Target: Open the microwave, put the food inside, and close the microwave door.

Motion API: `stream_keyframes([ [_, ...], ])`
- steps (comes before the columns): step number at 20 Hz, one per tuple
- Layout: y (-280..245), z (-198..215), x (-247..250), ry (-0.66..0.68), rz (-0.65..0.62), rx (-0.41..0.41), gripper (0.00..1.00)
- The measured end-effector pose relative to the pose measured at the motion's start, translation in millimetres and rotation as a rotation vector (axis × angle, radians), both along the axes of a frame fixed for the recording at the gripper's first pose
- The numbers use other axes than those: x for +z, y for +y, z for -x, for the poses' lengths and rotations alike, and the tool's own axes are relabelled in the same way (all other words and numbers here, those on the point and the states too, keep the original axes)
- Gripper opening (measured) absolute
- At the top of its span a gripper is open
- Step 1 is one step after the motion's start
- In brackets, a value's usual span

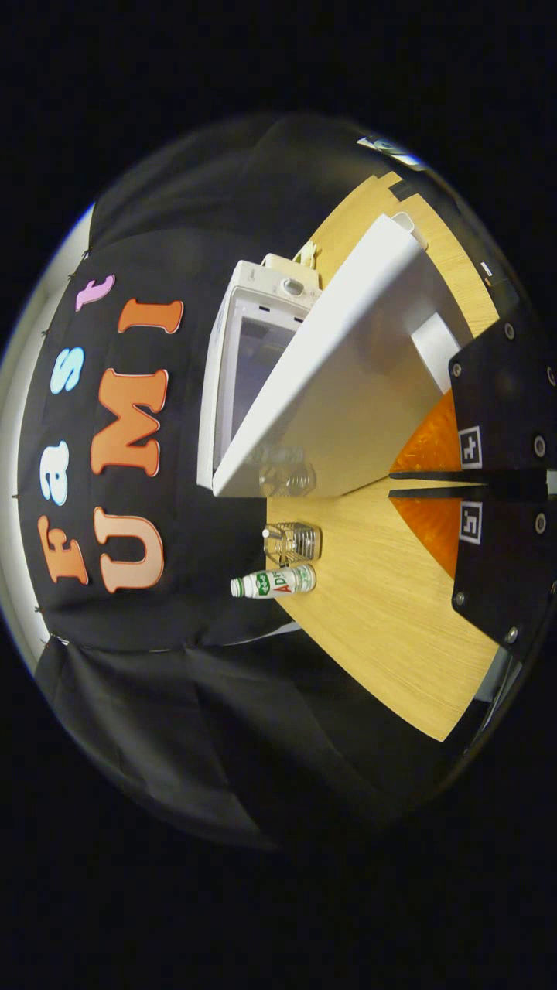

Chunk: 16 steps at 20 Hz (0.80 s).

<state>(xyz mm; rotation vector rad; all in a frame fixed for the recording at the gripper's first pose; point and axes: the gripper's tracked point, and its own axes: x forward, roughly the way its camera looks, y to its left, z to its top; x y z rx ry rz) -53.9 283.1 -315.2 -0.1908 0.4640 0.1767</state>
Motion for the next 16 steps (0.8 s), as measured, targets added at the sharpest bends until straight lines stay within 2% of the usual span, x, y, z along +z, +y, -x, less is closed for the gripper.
stream_keyframes([
  [8,-91,-50,6,-0.024,0.0,-0.163,0.01],
  [14,-128,-111,7,-0.04,-0.052,-0.208,0.01],
  [16,-138,-130,11,-0.067,-0.031,-0.211,0.01],
])
